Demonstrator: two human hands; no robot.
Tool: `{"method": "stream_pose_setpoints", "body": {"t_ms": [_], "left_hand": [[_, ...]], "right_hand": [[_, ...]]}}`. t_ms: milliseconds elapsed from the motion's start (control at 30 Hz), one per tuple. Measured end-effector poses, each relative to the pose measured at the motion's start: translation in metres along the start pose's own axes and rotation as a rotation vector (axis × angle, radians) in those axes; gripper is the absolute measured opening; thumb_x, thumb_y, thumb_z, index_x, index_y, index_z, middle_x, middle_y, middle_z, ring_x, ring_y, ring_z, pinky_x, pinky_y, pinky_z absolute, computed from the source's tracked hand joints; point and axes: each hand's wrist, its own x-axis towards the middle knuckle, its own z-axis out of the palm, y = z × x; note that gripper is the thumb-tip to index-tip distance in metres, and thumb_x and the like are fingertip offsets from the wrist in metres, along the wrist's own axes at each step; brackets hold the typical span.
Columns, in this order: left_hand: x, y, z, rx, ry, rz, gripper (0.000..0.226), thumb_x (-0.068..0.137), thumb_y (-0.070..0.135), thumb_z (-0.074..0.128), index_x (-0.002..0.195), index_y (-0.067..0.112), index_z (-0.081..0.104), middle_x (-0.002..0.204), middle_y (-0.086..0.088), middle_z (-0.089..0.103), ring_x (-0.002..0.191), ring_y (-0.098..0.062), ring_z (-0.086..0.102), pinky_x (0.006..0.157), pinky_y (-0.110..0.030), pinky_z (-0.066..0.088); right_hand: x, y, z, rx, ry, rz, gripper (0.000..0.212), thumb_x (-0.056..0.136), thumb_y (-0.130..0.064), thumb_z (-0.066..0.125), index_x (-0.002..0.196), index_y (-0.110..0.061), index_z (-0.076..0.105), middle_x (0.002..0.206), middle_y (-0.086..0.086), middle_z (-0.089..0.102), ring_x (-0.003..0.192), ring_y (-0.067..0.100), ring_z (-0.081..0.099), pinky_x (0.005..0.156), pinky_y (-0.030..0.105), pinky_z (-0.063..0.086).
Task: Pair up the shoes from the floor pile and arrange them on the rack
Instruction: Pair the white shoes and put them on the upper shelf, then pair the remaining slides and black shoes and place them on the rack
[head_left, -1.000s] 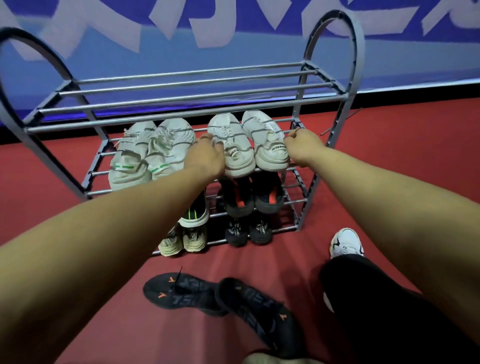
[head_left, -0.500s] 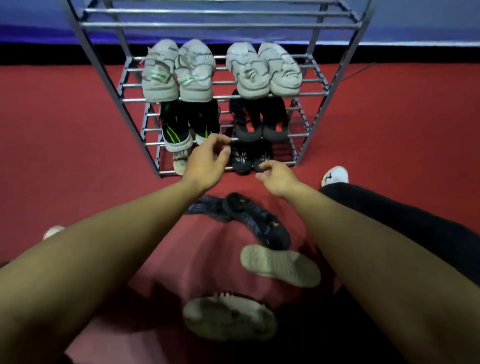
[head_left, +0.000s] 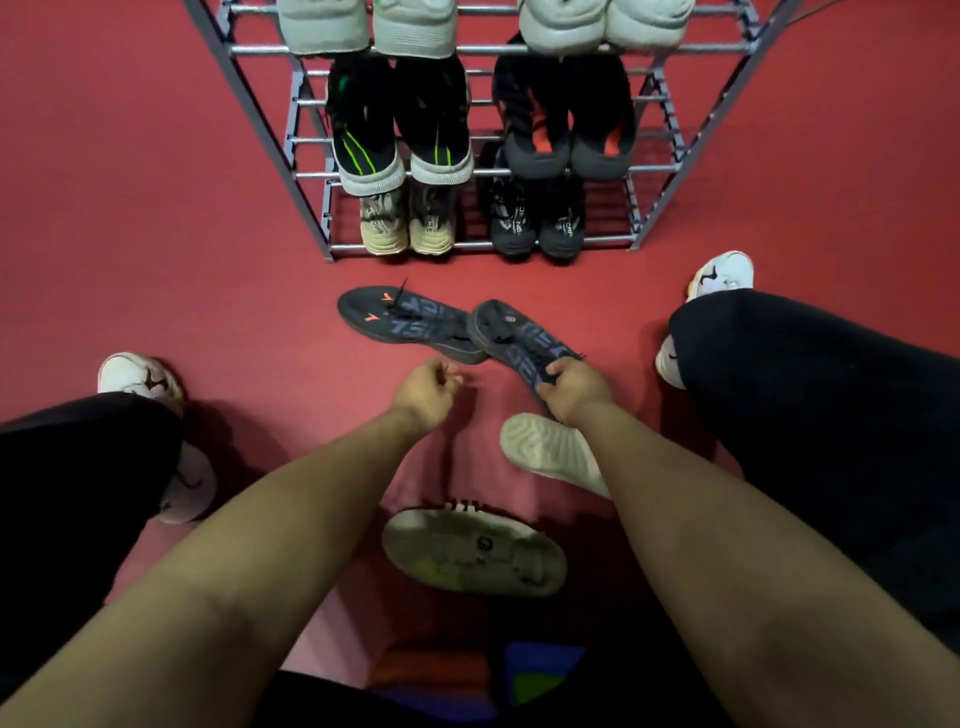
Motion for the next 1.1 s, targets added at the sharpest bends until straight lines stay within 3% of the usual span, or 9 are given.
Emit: {"method": "stream_pose_setpoints", "body": {"t_ms": [167, 233, 400, 600, 667, 733, 800, 933, 1100], "left_hand": [[0.03, -0.004, 0.002, -0.195, 0.055, -0.144, 0.007, 0.095, 0.018, 0.053, 0.098, 0.014, 0.058, 0.087, -0.003, 0.06, 0.081, -0.016, 0.054, 0.087, -0.04, 0.05], [0.036, 0.002, 0.0, -0.334, 0.094, -0.182, 0.006, 0.096, 0.014, 0.05, 0.099, 0.016, 0.055, 0.082, 0.001, 0.057, 0.075, -0.016, 0.053, 0.078, -0.034, 0.049], [0.046, 0.015, -0.011, -0.412, 0.068, -0.155, 0.013, 0.097, 0.004, 0.047, 0.105, 0.013, 0.051, 0.076, 0.005, 0.052, 0.061, -0.007, 0.046, 0.056, -0.012, 0.04], [0.05, 0.029, -0.035, -0.38, 0.14, -0.094, 0.015, 0.096, 0.012, 0.054, 0.11, 0.008, 0.058, 0.088, 0.0, 0.057, 0.07, -0.008, 0.05, 0.059, -0.007, 0.041], [0.048, 0.04, -0.047, -0.358, 0.152, -0.098, 0.01, 0.095, 0.023, 0.056, 0.097, 0.014, 0.06, 0.094, -0.002, 0.059, 0.084, -0.013, 0.053, 0.067, -0.009, 0.042], [0.047, 0.048, -0.057, -0.365, 0.111, -0.166, 0.024, 0.095, 0.04, 0.053, 0.09, 0.019, 0.063, 0.101, -0.003, 0.064, 0.097, -0.018, 0.058, 0.087, -0.021, 0.043], [0.041, 0.052, -0.067, -0.39, 0.048, -0.282, 0.04, 0.091, 0.053, 0.05, 0.108, 0.019, 0.063, 0.112, -0.003, 0.062, 0.106, -0.024, 0.058, 0.097, -0.034, 0.045], [0.009, 0.036, -0.087, -0.606, -0.102, -0.445, 0.04, 0.082, 0.057, 0.06, 0.103, 0.022, 0.059, 0.077, 0.0, 0.063, 0.064, -0.017, 0.058, 0.057, -0.024, 0.045], [-0.016, -0.005, -0.115, -0.696, -0.155, -0.532, 0.042, 0.082, 0.063, 0.052, 0.076, 0.022, 0.05, 0.063, 0.003, 0.054, 0.057, -0.014, 0.049, 0.059, -0.024, 0.04]], "right_hand": [[0.03, -0.027, 0.02, -0.156, 0.02, 0.037, 0.068, 0.084, -0.048, 0.065, 0.139, -0.013, 0.045, 0.143, 0.013, 0.046, 0.129, 0.035, 0.048, 0.106, 0.044, 0.042], [0.036, -0.035, 0.032, -0.203, 0.033, 0.045, 0.072, 0.085, -0.047, 0.067, 0.141, -0.01, 0.039, 0.145, 0.013, 0.043, 0.132, 0.035, 0.045, 0.103, 0.046, 0.042], [0.048, -0.033, 0.04, -0.302, 0.081, -0.005, 0.045, 0.094, -0.028, 0.057, 0.134, -0.014, 0.043, 0.14, 0.011, 0.047, 0.123, 0.034, 0.053, 0.089, 0.044, 0.047], [0.034, -0.031, 0.018, -0.344, 0.206, -0.099, 0.03, 0.095, -0.015, 0.048, 0.125, -0.02, 0.045, 0.127, 0.007, 0.051, 0.115, 0.032, 0.054, 0.079, 0.042, 0.046], [0.013, -0.035, 0.012, -0.406, 0.329, -0.196, 0.028, 0.095, -0.013, 0.046, 0.122, -0.02, 0.047, 0.12, 0.007, 0.052, 0.111, 0.031, 0.054, 0.073, 0.041, 0.047], [-0.011, -0.047, 0.009, -0.483, 0.446, -0.374, 0.029, 0.092, -0.013, 0.042, 0.117, -0.02, 0.054, 0.11, 0.008, 0.057, 0.103, 0.031, 0.057, 0.065, 0.041, 0.049], [-0.025, -0.059, 0.008, -0.549, 0.523, -0.575, 0.036, 0.085, -0.015, 0.037, 0.107, -0.023, 0.064, 0.094, 0.005, 0.061, 0.086, 0.029, 0.062, 0.056, 0.038, 0.049], [-0.024, -0.076, -0.004, -0.641, 0.555, -0.775, 0.038, 0.079, -0.016, 0.036, 0.096, -0.024, 0.069, 0.087, 0.002, 0.063, 0.078, 0.028, 0.062, 0.057, 0.037, 0.049], [-0.003, -0.092, -0.008, -0.802, 0.418, -1.148, 0.031, 0.075, -0.009, 0.059, 0.101, -0.024, 0.068, 0.093, 0.002, 0.065, 0.082, 0.028, 0.062, 0.05, 0.032, 0.049]]}}
